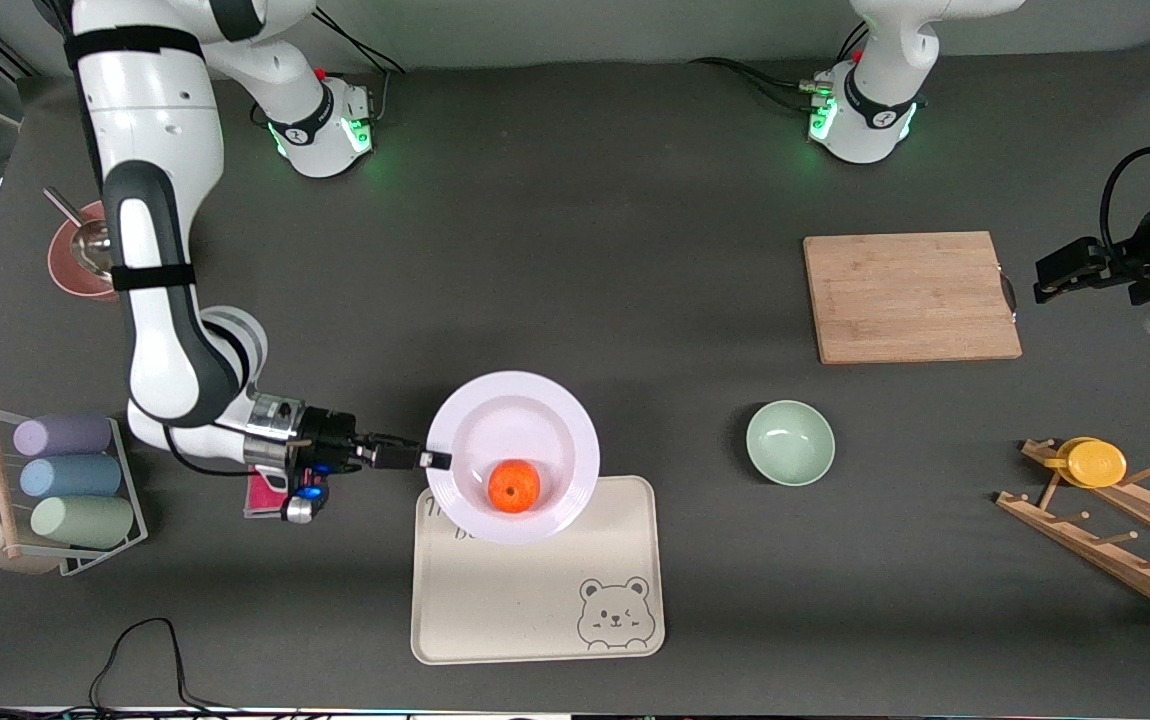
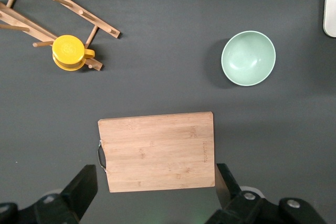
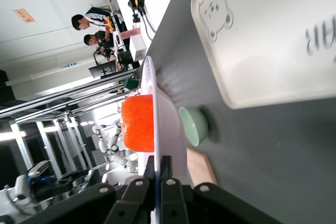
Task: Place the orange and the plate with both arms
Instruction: 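Slide the plate with the right gripper onto the cream tray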
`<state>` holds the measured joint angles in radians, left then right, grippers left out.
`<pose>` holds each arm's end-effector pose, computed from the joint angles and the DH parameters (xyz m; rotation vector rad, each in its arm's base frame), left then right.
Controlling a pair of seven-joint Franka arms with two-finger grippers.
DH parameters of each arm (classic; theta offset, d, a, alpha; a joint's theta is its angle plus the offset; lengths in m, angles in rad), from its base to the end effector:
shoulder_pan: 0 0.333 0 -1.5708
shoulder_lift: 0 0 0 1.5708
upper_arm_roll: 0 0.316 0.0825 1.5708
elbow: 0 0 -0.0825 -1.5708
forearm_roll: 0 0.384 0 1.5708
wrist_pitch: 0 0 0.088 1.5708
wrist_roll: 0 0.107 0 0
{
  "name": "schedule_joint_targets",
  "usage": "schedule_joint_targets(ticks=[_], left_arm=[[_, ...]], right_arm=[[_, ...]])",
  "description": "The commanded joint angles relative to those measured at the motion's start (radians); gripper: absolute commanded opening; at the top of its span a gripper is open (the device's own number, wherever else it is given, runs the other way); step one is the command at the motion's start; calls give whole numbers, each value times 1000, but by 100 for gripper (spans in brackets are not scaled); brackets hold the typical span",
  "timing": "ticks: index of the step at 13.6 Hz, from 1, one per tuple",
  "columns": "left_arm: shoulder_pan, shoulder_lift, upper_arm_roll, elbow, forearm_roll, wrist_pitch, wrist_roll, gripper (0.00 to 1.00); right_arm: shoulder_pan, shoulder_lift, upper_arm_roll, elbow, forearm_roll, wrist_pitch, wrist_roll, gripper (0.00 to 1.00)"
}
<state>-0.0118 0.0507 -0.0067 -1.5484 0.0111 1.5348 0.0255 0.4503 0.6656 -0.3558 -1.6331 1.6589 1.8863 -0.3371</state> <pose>0.5655 -0.0091 0.6036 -3.1287 0.0688 0.1007 0.6752 0.1761 0.2707 -1.8690 0.4129 0.0925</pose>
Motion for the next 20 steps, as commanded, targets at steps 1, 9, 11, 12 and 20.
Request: schedule_joint_targets(ticks=[1,9,11,12,20], left_arm=[[-13,-17,11,-12,-7,2,13,100],[-14,-15,11,-12,-7,2,13,100],[-14,-15,11,-12,-7,2,13,100],[-14,-15,11,-12,-7,2,13,100],[-14,-15,11,-12,-7,2,13,100]], right_arm=[[-18,168,-11,223,-10,-6,35,0],[-73,463,24,501,169,54,-245,0],[-78,511,28,547,189,59,-311,0],[-78,523,29,553,191,66,-335,0],[-81,560,51,553,223,90,-402,0]])
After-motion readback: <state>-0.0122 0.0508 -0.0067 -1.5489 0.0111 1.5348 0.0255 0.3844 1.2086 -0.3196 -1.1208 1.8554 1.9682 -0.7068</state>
